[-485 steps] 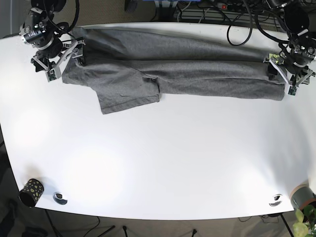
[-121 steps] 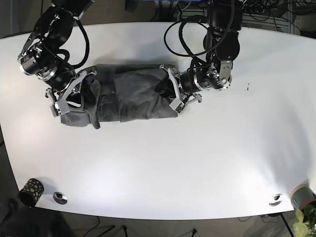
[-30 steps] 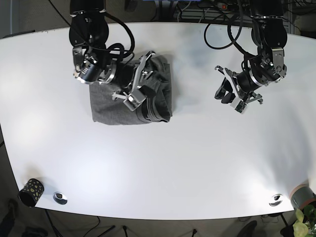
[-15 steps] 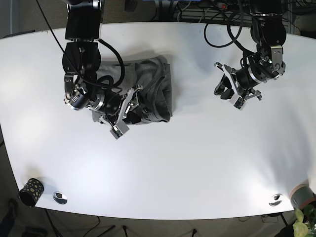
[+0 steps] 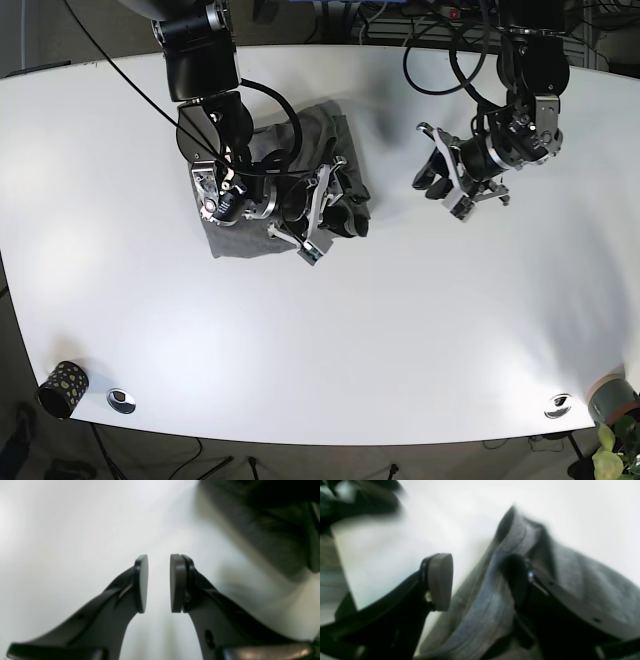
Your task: Fold the T-shirt properly
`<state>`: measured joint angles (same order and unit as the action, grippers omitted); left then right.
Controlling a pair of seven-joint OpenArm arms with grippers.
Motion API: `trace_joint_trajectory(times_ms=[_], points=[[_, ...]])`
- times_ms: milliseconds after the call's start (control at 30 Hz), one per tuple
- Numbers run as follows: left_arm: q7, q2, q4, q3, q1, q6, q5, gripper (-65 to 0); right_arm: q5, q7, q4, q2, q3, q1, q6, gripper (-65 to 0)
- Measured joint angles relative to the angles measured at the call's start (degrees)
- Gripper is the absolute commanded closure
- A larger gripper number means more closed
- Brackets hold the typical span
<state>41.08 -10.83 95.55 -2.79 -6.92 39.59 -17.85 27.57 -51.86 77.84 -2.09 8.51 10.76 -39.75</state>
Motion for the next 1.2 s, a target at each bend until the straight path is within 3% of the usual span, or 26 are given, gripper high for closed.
trace_joint_trajectory(times_ms=[100,233,400,600,833,933,1033,1200], points=[[0.04,0.46,0.44,2.82,1.25,0.39,-0.2,-13.2,2.93,-0.44,2.91,-1.79,-0.13,0.17,0.26,-34.2],[0.09,0.74,2.51,6.4,3.82,0.31,0.0,-13.2,10.69,0.2,8.15,-7.78,-0.94,0.52,0.11,-34.2],[-0.15,2.51,3.3,12.9,6.88,0.2,-0.37,-13.2,19.98,0.5,9.11,-13.25,-8.2,-0.35,0.09,-34.2],[0.17,5.53,2.64,19.43,9.99,0.48,0.39,-13.2,18.8,0.22,6.08,-18.01,-13.16,-0.5,0.31,-34.2],[0.04,13.25,-3.98,24.41,10.21,0.22,9.07,-13.2,18.58,0.35,-1.84,-19.8,-14.73,-0.46,0.37,-34.2],[0.0,15.04,-5.6,24.61,9.64,0.39,10.75,-13.2,17.77,1.16,-5.07,-20.37,-14.78,-0.66,0.28,-34.2],[-0.42,14.91,-7.45,24.33,9.81,0.37,10.78,-13.2,13.31,5.01,-7.76,-20.13,-13.64,-0.76,0.52,-34.2],[-1.07,10.84,-9.2,24.24,7.65,0.28,10.36,-13.2,6.71,9.6,-10.8,-18.27,-12.83,-0.9,0.11,-34.2]])
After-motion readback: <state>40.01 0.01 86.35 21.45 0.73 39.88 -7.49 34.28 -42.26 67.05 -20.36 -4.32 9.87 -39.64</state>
